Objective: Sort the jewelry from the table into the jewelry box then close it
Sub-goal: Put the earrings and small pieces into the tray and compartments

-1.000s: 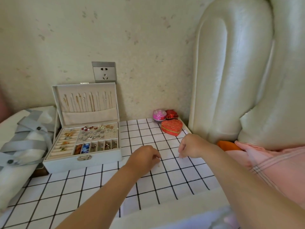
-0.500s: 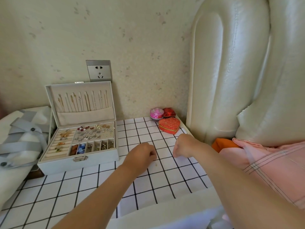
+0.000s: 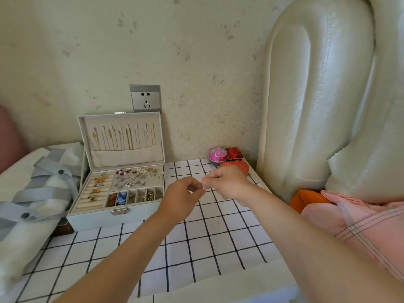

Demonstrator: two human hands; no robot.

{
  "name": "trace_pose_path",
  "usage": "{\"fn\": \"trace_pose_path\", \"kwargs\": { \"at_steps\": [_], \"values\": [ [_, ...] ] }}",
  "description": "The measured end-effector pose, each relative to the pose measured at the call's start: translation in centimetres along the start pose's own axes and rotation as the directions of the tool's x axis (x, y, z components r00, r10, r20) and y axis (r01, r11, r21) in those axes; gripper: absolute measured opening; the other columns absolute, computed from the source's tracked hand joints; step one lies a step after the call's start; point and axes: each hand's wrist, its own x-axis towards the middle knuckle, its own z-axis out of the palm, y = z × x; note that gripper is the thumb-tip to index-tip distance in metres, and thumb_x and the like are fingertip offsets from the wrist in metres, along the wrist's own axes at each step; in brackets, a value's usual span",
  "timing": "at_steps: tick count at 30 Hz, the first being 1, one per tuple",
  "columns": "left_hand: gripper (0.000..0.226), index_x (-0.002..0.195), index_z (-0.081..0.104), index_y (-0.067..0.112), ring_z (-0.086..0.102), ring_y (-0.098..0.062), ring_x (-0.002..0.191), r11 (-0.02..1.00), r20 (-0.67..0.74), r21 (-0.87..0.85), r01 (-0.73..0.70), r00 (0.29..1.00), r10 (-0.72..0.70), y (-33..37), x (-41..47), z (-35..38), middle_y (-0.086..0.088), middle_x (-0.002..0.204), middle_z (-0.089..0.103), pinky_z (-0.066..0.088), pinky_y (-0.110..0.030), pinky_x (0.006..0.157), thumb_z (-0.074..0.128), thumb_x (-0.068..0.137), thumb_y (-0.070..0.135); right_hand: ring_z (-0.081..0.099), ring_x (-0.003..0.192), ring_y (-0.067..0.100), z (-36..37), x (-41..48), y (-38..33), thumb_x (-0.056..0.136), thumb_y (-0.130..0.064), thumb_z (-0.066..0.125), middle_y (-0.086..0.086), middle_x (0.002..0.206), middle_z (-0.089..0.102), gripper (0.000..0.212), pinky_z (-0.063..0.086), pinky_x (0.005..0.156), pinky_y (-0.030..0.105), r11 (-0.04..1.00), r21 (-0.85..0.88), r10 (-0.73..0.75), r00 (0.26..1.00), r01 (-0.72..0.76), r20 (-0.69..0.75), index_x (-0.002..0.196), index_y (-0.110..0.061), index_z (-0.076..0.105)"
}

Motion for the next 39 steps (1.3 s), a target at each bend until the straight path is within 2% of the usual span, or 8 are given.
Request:
{"fn": "trace_pose_path", "kwargs": {
  "at_steps": [6,11,16,20,26,32,36,39],
  "values": [
    [0.009,0.079,0.07,0.022,0.058,-0.01,0.063,0.994,-0.046,-0.087,0.07,0.996,-0.075,-0.6,-0.1,-4.1,0.004,0.068,0.065,0.053,-0.035,0.065,0.072,0.088,0.024,0.047,0.056,0.011,3.5,0.8,-2.7,0.091,-0.023,0.071,-0.007,0.062,0.064,0.006,0.038,0.045,0.023,0.998,0.053,-0.039,0.998,0.037,0.041,0.086,-0.02,0.075],
    [0.008,0.079,0.074,0.019,0.058,-0.008,0.054,0.985,-0.077,-0.135,0.11,0.99,-0.121,-1.6,-0.3,-7.6,0.001,0.061,0.066,0.053,-0.031,0.061,0.074,0.087,0.02,0.051,0.043,-0.01,6.4,1.8,-4.5,0.088,-0.02,0.075,-0.011,0.066,0.066,0.007,0.038,0.051,0.012,0.99,0.093,-0.1,0.994,0.104,-0.048,0.091,-0.014,0.077],
    [0.01,0.077,0.074,0.017,0.054,-0.005,0.049,0.955,-0.108,-0.245,0.168,0.974,-0.199,-2.3,-0.5,-10.5,0.005,0.055,0.063,0.048,-0.024,0.053,0.073,0.087,0.016,0.065,0.071,-0.007,9.0,2.6,-6.0,0.086,-0.021,0.077,-0.012,0.077,0.073,0.01,0.044,0.064,0.011,0.979,0.137,-0.141,0.988,0.148,-0.06,0.079,-0.027,0.074],
    [0.008,0.082,0.075,0.015,0.058,-0.009,0.056,0.94,-0.117,-0.296,0.172,0.97,-0.215,-3.0,-0.2,-12.3,-0.005,0.064,0.066,0.054,-0.025,0.06,0.072,0.089,0.018,0.052,0.045,-0.005,10.3,2.8,-7.2,0.086,-0.02,0.077,-0.009,0.066,0.07,0.005,0.038,0.043,0.012,0.966,0.229,-0.114,0.993,0.117,-0.028,0.082,-0.022,0.078],
    [0.006,0.088,0.073,0.015,0.06,-0.007,0.056,0.946,-0.13,-0.284,0.158,0.971,-0.201,-4.4,0.7,-13.4,-0.01,0.078,0.071,0.057,-0.028,0.063,0.069,0.091,0.019,0.047,0.053,0.008,11.6,3.8,-8.1,0.085,-0.016,0.078,-0.011,0.055,0.064,0.007,0.04,0.046,0.02,0.961,0.269,-0.066,0.998,0.062,0.007,0.088,-0.022,0.077],
    [0.006,0.084,0.071,0.022,0.065,-0.011,0.063,0.959,-0.152,-0.239,0.152,0.97,-0.192,-5.5,1.5,-13.8,-0.004,0.078,0.073,0.061,-0.039,0.075,0.072,0.089,0.025,0.054,0.061,0.009,12.3,5.4,-7.7,0.088,-0.024,0.076,-0.003,0.076,0.071,0.0,0.045,0.052,0.023,0.99,0.132,-0.058,0.998,0.053,0.03,0.088,-0.024,0.076],
    [0.008,0.083,0.071,0.022,0.064,-0.016,0.065,0.952,-0.181,-0.25,0.176,0.958,-0.224,-6.3,1.5,-14.0,-0.005,0.077,0.072,0.06,-0.043,0.077,0.069,0.09,0.025,0.064,0.081,0.006,12.4,6.4,-6.0,0.092,-0.027,0.071,-0.011,0.082,0.071,0.009,0.046,0.069,0.02,0.939,-0.257,-0.247,0.968,0.229,-0.038,0.082,-0.028,0.072],
    [0.007,0.086,0.072,0.02,0.063,-0.013,0.064,0.947,-0.148,-0.262,0.184,0.962,-0.228,-6.2,1.2,-13.9,-0.003,0.077,0.072,0.061,-0.035,0.071,0.069,0.091,0.023,0.06,0.077,0.006,12.7,6.4,-4.9,0.093,-0.029,0.068,-0.015,0.079,0.064,0.017,0.047,0.068,0.027,0.865,-0.444,-0.289,0.955,0.234,-0.06,0.077,-0.033,0.066]
  ]
}}
